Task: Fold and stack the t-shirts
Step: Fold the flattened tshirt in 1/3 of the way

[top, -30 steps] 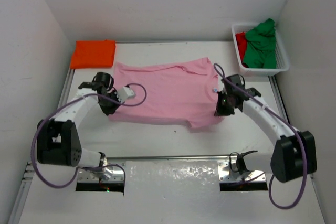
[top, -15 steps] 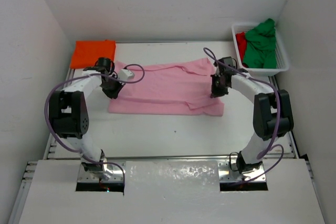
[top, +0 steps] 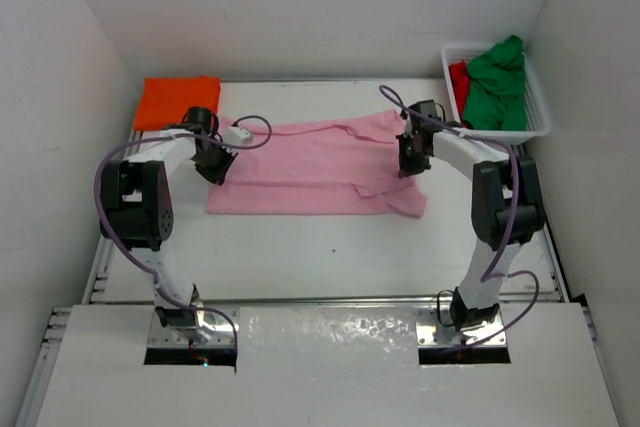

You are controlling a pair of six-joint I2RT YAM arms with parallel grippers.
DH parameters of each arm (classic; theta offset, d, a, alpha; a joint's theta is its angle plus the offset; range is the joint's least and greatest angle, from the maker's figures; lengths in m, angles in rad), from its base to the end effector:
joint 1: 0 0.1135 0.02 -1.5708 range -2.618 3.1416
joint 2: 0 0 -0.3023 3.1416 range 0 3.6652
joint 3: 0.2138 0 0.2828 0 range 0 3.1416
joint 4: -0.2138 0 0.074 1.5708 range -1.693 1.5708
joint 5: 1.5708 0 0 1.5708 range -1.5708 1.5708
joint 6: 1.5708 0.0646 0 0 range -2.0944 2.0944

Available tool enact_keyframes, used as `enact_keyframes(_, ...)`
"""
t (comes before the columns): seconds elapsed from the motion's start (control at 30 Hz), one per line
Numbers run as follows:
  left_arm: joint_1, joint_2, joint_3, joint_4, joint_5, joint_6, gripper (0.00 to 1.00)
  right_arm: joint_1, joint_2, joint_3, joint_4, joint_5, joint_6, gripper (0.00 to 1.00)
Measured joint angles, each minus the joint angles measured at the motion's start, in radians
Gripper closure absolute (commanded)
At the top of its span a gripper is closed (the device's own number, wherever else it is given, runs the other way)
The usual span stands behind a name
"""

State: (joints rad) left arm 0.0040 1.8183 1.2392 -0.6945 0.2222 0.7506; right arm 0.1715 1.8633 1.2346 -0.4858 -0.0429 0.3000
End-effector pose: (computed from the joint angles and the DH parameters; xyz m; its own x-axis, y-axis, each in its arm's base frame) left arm 0.3984 -0.0126 0.1746 -0.6578 0.6627 -0.3579 0.6965 0.7161 0.0456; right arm 0.4203 0.0756 0.1646 -0.9009 0.1436 -0.4096 0.0807 0.9826 0.1670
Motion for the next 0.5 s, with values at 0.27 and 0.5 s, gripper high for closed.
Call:
enact_keyframes(0.27, 0.016, 0.019, 0.003, 0.027, -0.023, -0.04, 0.99, 0.0, 0.056, 0.054, 0.017, 0.007, -0.034, 1.0)
enact_keyframes(0.5, 0.016, 0.058, 0.003, 0.063, -0.052, -0.087, 0.6, 0.0, 0.185, 0.156, -0.003, 0.04, -0.08, 0.64)
